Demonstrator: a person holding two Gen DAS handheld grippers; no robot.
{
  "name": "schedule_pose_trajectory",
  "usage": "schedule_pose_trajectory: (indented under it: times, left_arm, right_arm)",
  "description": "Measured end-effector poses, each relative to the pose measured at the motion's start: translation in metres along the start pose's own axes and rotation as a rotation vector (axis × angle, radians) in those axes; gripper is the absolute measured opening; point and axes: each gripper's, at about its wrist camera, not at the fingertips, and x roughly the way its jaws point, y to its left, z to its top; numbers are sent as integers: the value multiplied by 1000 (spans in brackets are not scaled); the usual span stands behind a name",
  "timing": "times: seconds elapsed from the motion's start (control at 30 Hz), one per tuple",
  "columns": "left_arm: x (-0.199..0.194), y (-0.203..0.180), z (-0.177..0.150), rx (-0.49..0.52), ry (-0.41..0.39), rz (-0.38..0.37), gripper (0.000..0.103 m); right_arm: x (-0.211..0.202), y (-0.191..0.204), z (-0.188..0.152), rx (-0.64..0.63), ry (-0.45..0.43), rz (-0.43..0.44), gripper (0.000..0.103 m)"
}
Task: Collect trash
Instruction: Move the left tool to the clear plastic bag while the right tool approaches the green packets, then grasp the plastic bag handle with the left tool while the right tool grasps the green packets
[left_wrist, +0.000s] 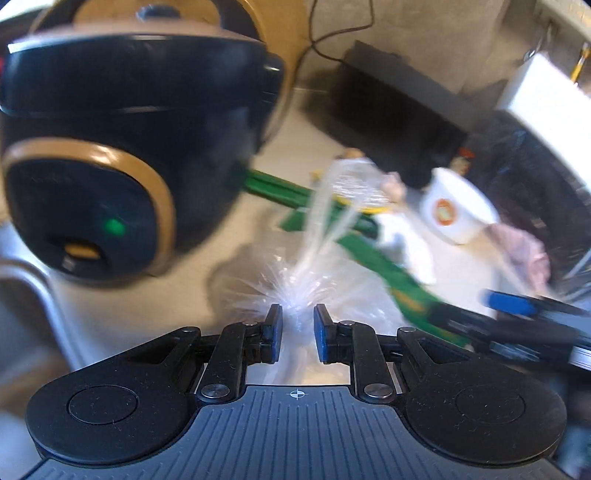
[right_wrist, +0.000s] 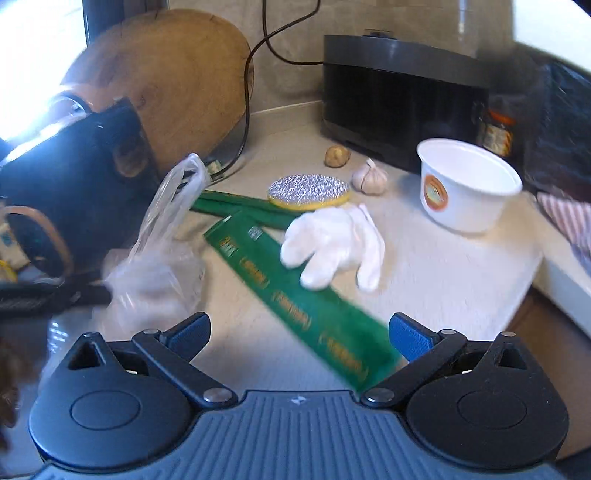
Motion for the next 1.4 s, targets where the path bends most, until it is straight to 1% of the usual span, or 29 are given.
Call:
schedule_pose_trajectory:
  times: [0.07,0.1,0.13,0.27,0.3,0.33,0.37,0.4,0.47,0.5,0.53,0.6,0.7,0.77,0.9,0.93,1.0,1.07,1.13,1.17,1.23,1.33,1.37,1.4]
  left_arm:
    - [-3,1,0,-11,1,-33,21]
    - [-5,3,1,-17,-1,-43,21]
    - [-7,3,1,-28,-2,-56,21]
    - [-14,10,2,-100,-7,-156,21]
    - [-15,9,0,-105,-17,-151,21]
    - [-13,6,0,-94,-30,-128,21]
    - [-11,2,0,-74,-41,-91,21]
    - [-9,-3,0,-41,-48,-40,21]
    - [-1,-14,-1,45,-67,68,21]
    - [3,-19,-2,84,-76,112,21]
    - [8,-23,-3,107,-77,128,21]
    - [20,-25,-3,120,-53,117,21]
    - [34,-25,-5,133,-12,93,22]
    - [42,-22,-8,132,19,64,22]
    - [39,-16,-13,141,21,50,22]
    - [39,-14,-15,149,24,49,22]
    - [41,-15,-18,188,45,45,22]
    - [41,-13,-22,212,72,9,22]
    - [40,-6,-24,181,94,-23,22]
    - [38,-2,-24,150,92,-30,19]
    - [31,6,-26,77,68,-25,17]
    - [16,15,-30,5,9,-18,15]
    - [12,18,-30,-20,-9,-20,15]
    - [6,21,-31,-41,-18,-23,15]
  right_arm:
    - [18,-1,7,1,18,-8,102]
    - [24,-3,9,11,28,5,100]
    - [30,-7,10,33,35,31,94]
    - [33,-20,2,186,113,239,92]
    - [29,-19,-3,198,128,289,91]
    - [25,-16,-8,199,138,328,90]
    - [18,-12,-13,188,139,345,90]
    - [13,-8,-16,168,134,335,90]
    - [8,-1,-21,127,115,279,91]
    - [9,3,-24,108,110,249,91]
    - [11,5,-25,97,114,227,91]
    - [15,6,-28,94,130,196,91]
    - [15,2,-30,112,136,187,94]
    - [14,0,-31,125,136,200,95]
    - [15,1,-31,105,159,233,99]
    - [16,1,-31,101,167,253,103]
    - [18,-1,-31,89,173,296,103]
    - [18,-3,-31,85,181,313,103]
    - [21,-6,-27,109,194,321,103]
    - [21,-8,-26,121,200,325,103]
    - [23,-7,-24,124,215,323,103]
    - [24,-1,-22,108,233,309,103]
    - [25,2,-21,94,246,333,103]
    - [27,5,-18,69,271,378,103]
